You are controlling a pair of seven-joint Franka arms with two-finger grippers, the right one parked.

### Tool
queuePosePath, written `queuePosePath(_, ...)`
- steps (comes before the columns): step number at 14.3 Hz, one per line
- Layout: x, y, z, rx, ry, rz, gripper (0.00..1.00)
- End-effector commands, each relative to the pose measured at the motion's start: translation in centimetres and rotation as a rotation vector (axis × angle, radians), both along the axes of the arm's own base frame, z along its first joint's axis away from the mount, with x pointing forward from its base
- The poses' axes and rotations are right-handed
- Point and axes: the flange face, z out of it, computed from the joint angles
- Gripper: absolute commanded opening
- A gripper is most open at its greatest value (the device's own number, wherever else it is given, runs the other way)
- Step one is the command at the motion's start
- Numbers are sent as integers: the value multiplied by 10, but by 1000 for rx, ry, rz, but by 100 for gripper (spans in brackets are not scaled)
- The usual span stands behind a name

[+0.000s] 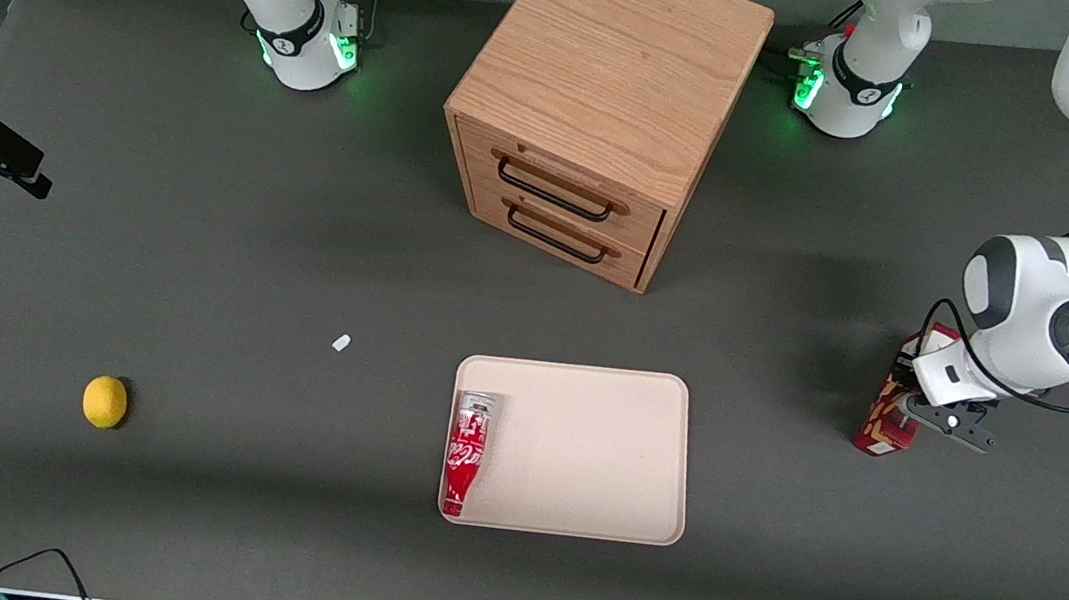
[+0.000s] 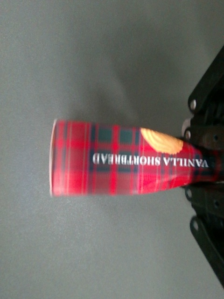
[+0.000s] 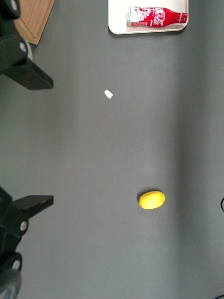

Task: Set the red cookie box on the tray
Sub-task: 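Close the left gripper on the cookie box and lift it, then carry the held cookie box over the cream tray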

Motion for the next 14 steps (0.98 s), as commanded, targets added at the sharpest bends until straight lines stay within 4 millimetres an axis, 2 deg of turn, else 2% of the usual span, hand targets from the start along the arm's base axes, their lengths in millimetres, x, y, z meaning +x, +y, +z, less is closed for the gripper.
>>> queuePosePath(1,2,-2,5,8,-2,-6,0)
queuePosePath(6,7,1,17,7,-13,-3,0)
queuePosePath(8,12,1,33,2,-7,10,0)
queuePosePath(9,16,2,48,3,0,13,0)
queuePosePath(11,29,2,92,6,21,36,0)
queuePosePath(13,42,-2,143,11,48,82,0)
queuePosePath(14,50,-12,172,9,58,105,0)
